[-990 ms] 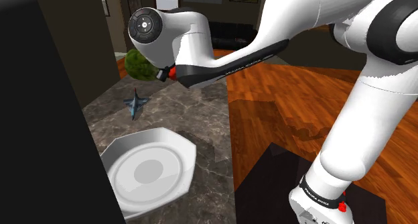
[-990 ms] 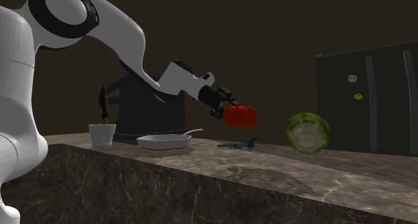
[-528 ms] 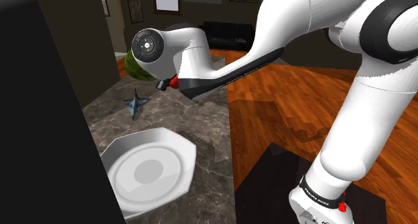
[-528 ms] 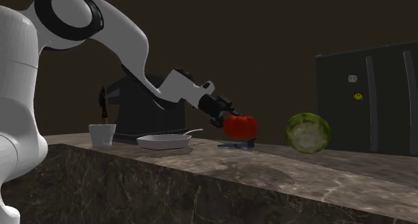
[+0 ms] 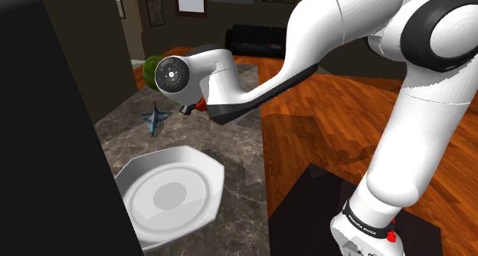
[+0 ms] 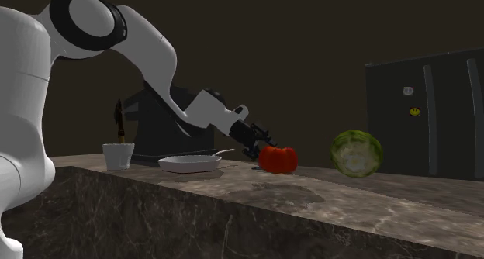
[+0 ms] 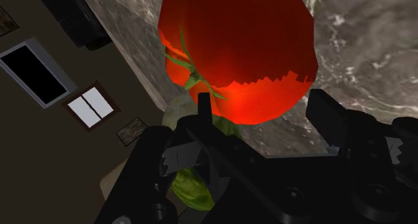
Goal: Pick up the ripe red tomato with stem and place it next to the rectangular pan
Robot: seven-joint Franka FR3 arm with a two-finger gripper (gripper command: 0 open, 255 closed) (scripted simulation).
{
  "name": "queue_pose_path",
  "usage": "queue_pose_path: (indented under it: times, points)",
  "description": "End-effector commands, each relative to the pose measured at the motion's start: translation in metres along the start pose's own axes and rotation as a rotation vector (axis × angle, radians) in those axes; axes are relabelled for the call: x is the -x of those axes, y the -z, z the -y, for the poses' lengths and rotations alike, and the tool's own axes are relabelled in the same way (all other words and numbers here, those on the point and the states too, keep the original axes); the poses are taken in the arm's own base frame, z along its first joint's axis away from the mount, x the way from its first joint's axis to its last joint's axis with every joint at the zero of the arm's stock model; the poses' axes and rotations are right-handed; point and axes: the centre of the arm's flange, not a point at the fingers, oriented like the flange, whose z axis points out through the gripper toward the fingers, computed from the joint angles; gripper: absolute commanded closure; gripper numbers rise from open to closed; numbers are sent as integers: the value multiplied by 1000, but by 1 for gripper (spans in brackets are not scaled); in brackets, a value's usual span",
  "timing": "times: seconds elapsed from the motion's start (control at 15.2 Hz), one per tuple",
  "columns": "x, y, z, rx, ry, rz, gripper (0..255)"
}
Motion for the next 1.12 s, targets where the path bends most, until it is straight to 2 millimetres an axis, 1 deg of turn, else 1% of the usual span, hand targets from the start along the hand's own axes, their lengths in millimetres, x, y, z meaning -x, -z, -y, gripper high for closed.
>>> queue_pose_path:
  times: [0.0,0.13,0.66,0.73,1.06]
  points:
    - [4,-5,9,0,0,0,255]
    - [7,-9,15,0,0,0,255]
    - [7,-9,15,0,0,0,255]
    - [7,-9,15,0,0,0,0]
    - [7,-9,15,0,0,0,0]
